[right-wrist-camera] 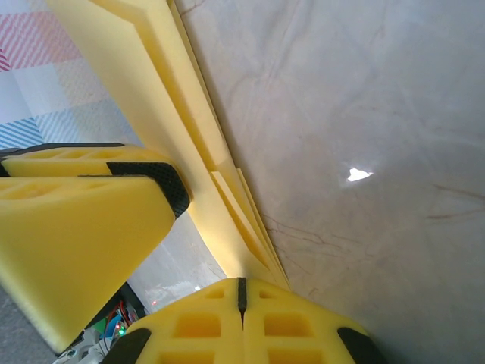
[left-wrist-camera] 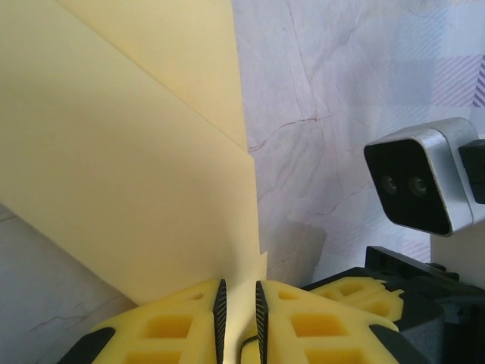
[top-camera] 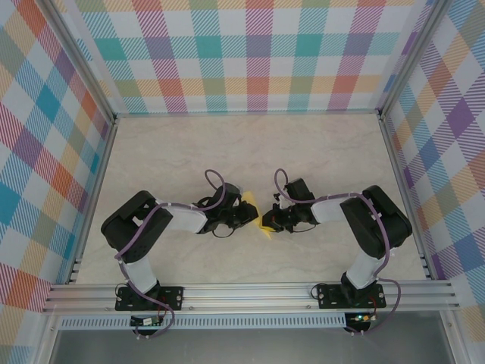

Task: Fold a paper plane with a square sheet of paper (pick it up from the middle)
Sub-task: Fold the wing for the fifth time at the center of the table.

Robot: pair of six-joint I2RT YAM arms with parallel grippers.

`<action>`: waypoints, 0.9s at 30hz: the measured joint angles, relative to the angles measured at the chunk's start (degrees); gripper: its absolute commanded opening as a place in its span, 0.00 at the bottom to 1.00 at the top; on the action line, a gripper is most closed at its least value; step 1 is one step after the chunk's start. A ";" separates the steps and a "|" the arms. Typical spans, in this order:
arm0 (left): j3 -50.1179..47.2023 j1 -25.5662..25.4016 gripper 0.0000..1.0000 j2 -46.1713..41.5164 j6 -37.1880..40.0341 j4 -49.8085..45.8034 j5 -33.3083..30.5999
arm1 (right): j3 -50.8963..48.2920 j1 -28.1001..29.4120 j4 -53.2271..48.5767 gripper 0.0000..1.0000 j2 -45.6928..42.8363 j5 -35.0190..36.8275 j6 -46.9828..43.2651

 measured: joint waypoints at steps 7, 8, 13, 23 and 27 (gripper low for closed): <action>-0.26 0.02 0.17 0.72 -1.70 2.25 0.96 | -0.09 0.00 0.02 0.01 0.00 0.02 -0.04; -0.26 0.07 0.17 0.94 -1.92 2.23 0.85 | -0.09 0.00 0.02 0.01 0.00 0.02 -0.07; -0.13 0.92 0.17 2.10 -2.38 2.71 2.19 | -0.17 0.00 0.02 0.01 -0.11 0.28 -0.24; 2.32 7.56 0.21 2.51 1.46 -0.85 4.11 | -0.15 0.00 -0.24 0.01 -0.11 0.42 -1.70; 4.44 10.14 0.21 2.54 4.22 -4.55 3.87 | -0.15 0.00 -0.26 0.01 -0.11 0.39 -1.97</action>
